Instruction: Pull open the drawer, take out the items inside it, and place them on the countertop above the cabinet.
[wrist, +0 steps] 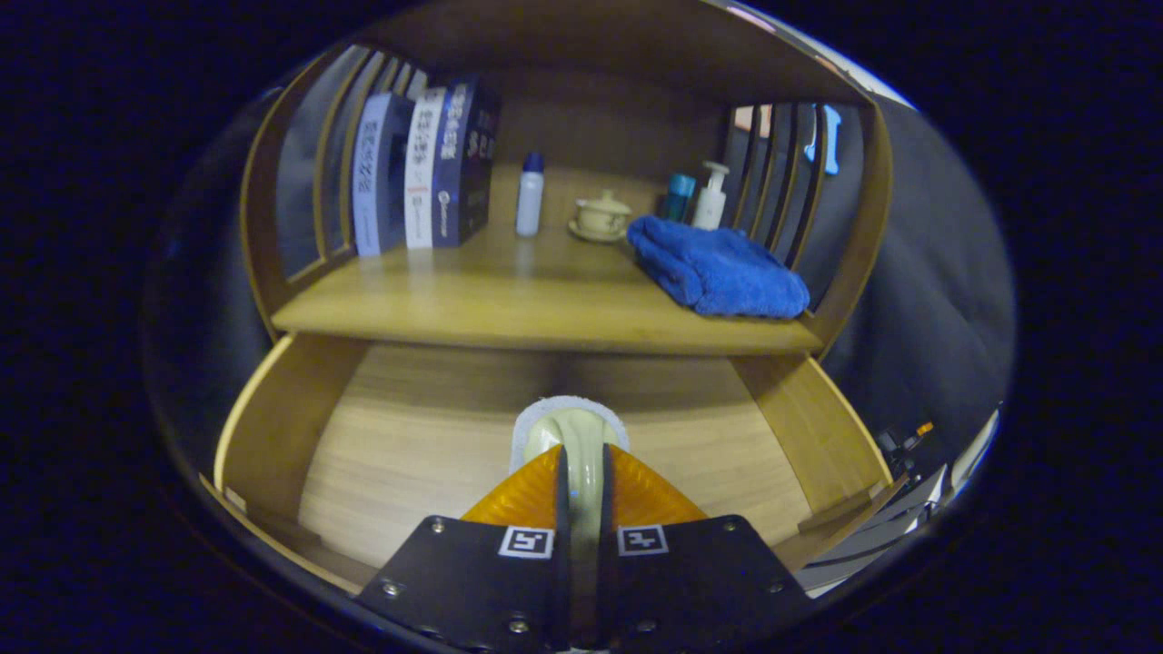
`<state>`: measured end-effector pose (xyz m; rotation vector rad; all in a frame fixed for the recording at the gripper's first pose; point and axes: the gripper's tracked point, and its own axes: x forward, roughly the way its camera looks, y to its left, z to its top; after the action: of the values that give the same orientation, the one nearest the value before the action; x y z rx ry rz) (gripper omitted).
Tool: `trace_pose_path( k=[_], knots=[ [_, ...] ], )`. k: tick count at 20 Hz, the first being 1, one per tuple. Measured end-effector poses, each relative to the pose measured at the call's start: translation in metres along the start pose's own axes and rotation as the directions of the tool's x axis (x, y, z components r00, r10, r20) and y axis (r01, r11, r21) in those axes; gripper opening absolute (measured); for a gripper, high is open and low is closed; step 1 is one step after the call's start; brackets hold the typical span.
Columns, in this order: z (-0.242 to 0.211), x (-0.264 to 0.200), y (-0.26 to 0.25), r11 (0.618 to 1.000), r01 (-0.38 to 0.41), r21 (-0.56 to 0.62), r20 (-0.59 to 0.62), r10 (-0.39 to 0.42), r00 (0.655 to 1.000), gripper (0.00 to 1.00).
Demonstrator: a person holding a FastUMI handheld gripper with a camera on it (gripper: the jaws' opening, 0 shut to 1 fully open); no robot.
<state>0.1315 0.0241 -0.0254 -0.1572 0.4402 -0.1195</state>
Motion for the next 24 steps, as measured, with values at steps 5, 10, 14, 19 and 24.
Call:
trace_pose_path(
  k=[5, 10, 14, 19, 24],
  knots=[
    [0.043, -0.048, -0.002, 0.997, -0.028, 0.068, 0.208, 0.013, 0.978, 0.11],
    [0.087, -0.096, -0.021, 0.991, -0.030, 0.128, 0.350, -0.017, 0.937, 0.11],
    [0.134, -0.130, -0.031, 0.983, -0.055, 0.176, 0.448, -0.030, 0.894, 0.11],
    [0.180, -0.119, -0.023, 0.985, -0.077, 0.156, 0.419, 0.005, 0.908, 0.11],
    [0.185, -0.032, -0.005, 0.993, -0.055, 0.103, 0.220, 0.031, 0.975, 0.11]
  ],
)
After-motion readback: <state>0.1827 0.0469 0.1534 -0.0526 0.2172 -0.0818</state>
